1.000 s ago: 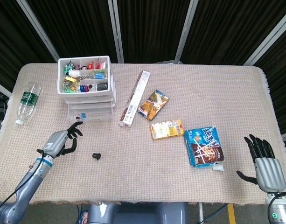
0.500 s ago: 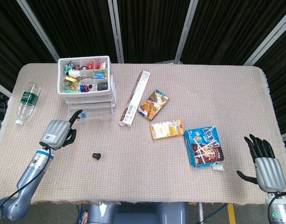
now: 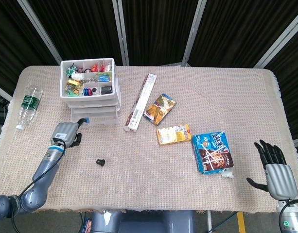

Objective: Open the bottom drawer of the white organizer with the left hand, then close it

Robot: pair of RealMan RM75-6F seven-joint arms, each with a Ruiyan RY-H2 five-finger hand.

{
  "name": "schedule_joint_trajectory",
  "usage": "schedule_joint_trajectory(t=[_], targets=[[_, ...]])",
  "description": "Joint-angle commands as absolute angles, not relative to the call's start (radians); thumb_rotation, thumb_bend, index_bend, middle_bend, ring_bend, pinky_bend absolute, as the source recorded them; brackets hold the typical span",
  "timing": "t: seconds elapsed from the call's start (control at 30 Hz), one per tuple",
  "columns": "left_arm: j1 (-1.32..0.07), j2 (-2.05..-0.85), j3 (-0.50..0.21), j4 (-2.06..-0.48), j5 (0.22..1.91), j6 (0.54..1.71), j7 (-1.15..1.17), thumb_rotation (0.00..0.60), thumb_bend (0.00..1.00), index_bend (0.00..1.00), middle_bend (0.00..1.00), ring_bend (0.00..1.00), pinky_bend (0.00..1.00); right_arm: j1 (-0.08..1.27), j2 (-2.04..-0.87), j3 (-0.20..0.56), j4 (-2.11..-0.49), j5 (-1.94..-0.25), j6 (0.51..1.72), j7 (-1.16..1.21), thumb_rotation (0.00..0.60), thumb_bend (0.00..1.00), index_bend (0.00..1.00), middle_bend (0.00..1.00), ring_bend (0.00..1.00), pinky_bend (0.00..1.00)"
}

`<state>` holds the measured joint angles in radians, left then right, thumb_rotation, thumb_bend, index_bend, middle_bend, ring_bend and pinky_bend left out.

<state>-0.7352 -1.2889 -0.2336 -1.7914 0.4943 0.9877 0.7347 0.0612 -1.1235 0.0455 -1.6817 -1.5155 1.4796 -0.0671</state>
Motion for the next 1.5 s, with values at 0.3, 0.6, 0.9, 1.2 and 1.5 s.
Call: schedule_joint_trajectory(t=[0.3,0.6,0.9,1.2,1.5], targets=[[-0.818,-1.318,-0.205,-1.781,0.367,1.027,0.771,0.600,0.67,0.22,0.99,0.87,0.78,0.061,-1.122,0.045,-1.684,-1.514,1.478,-0.073,0.600,0.01,0.05,0.00,0.00,0.00],[-0.812,-1.293,-0.181,-1.838,0.388,1.018,0.715,0.600,0.67,0.24,0.99,0.87,0.78,0.059,-1.122,0.041,-1.686,-1.521,1.481,-0.076,0.600,0.01,0.05,0.00,0.00,0.00],[-0.799,-1.255,-0.144,-1.899,0.462,1.039,0.682,0.600,0.67,0.25,0.99,0.87,0.78,0.059,-1.122,0.041,-1.687,-1.519,1.481,-0.079,0.600,0.01,0.05,0.00,0.00,0.00],[-0.792,-1.240,-0.120,-1.907,0.499,1.032,0.639,0.600,0.67,0.25,0.99,0.87,0.78,0.058,-1.124,0.041,-1.687,-1.520,1.484,-0.083,0.600,0.01,0.05,0.00,0.00,0.00],[-0.776,-1.227,-0.101,-1.923,0.577,1.059,0.609,0.600,0.50,0.10,0.98,0.86,0.77,0.058,-1.125,0.042,-1.686,-1.522,1.486,-0.084,0.600,0.01,0.05,0.00,0.00,0.00]])
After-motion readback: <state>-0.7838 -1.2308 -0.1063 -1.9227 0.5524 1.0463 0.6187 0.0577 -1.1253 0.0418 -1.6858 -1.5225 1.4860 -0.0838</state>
